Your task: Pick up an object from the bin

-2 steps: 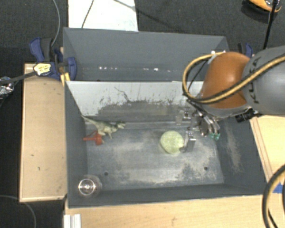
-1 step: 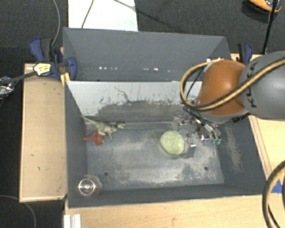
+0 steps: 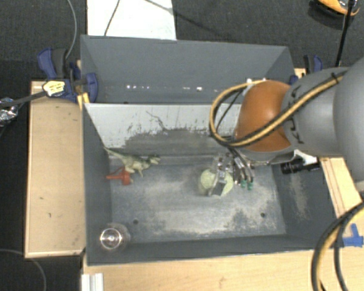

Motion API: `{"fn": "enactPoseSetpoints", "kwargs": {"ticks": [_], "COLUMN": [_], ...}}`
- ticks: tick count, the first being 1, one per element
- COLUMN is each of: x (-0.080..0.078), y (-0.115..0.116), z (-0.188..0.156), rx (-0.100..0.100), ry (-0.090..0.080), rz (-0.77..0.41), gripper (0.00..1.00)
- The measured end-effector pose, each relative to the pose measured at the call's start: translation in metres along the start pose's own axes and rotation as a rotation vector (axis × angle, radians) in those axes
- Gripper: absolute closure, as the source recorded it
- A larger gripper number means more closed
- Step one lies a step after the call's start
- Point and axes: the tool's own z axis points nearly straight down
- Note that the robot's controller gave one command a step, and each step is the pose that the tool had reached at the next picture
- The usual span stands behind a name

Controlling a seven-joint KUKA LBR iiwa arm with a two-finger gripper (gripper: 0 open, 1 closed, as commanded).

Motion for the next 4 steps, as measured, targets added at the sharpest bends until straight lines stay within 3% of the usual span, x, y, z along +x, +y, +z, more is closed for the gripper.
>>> {"fn": "enactPoseSetpoints", "kwargs": {"ticks": [1, 2, 3, 4], "x": [0.0, -0.009, -0.026, -0.025], "y": [0.0, -0.01, -0.016, -0.034], "z": [0.0, 0.001, 0.002, 0.002], "rx": [0.0, -0.005, -0.005, -0.011], "ry": [0.0, -0.007, -0.005, -0.021], "rz": [0.0, -0.043, 0.007, -0.062], "gripper": [1.0, 1.0, 1.0, 1.0]}}
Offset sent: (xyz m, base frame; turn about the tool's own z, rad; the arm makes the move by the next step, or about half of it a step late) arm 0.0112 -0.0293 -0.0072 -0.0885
